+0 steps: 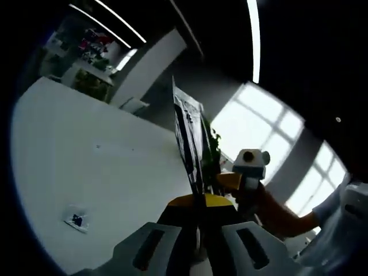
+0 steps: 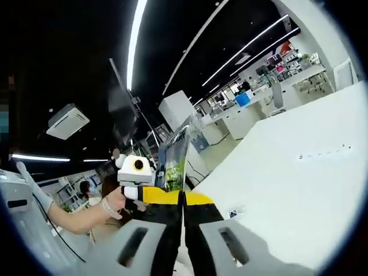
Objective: Arrange the skincare products in the storage area until every visible bottle or jar stands upright without overlapping.
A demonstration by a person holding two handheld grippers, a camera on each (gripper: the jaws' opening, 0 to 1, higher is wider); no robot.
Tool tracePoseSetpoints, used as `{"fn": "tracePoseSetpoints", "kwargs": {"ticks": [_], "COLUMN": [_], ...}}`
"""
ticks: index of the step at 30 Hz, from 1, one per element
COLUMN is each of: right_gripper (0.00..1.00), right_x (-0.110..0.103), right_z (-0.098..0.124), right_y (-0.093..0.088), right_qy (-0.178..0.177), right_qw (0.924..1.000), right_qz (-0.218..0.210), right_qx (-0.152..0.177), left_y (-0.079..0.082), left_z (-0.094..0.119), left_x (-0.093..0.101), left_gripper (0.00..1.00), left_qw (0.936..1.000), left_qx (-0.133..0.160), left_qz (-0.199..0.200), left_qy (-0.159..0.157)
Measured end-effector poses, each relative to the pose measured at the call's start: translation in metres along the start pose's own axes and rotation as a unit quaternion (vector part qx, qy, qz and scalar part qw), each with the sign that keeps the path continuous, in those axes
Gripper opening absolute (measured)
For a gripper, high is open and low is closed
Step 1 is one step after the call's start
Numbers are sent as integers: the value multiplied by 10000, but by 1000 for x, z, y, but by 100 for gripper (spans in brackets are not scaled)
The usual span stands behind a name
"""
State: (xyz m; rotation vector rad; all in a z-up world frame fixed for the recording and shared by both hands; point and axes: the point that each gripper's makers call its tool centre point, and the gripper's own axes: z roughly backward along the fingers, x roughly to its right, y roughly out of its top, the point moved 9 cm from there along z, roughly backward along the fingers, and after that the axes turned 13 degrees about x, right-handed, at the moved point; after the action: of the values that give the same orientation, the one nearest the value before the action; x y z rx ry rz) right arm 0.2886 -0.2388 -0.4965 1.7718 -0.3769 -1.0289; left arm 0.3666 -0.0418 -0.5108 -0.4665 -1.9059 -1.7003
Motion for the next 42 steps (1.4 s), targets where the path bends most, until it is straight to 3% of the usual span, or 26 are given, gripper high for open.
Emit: {"fn": "tracePoseSetpoints", "kwargs": {"ticks": [11, 15, 24, 36, 42], "right_gripper": [4, 8, 7, 7, 7], "right_x": [-22, -34, -61, -93, -107], "right_z": [-12, -11, -4, 0, 10], "right_y": [-11, -10, -10, -30, -49], "right_qy": [-117, -118, 29, 381, 351], "right_qw": [9914, 9901, 9804, 9803, 9815], "right_qz": [1202, 1310, 1862, 1802, 1722], "right_qx": [-511, -494, -639, -711, -765], "left_y": [2, -5, -33, -79, -100], "left_z": [31, 42, 68, 91, 102], "left_x": [12, 14, 1, -13, -20], "left_gripper": [0, 0, 0, 0, 0], "left_qw": [9987, 9966, 9953, 9875, 9814], "left_qx": [-282, -530, -732, -1141, -1386], "left_qz": [-361, -529, -62, 565, 885], "left_qy": [204, 336, 636, 927, 994]}}
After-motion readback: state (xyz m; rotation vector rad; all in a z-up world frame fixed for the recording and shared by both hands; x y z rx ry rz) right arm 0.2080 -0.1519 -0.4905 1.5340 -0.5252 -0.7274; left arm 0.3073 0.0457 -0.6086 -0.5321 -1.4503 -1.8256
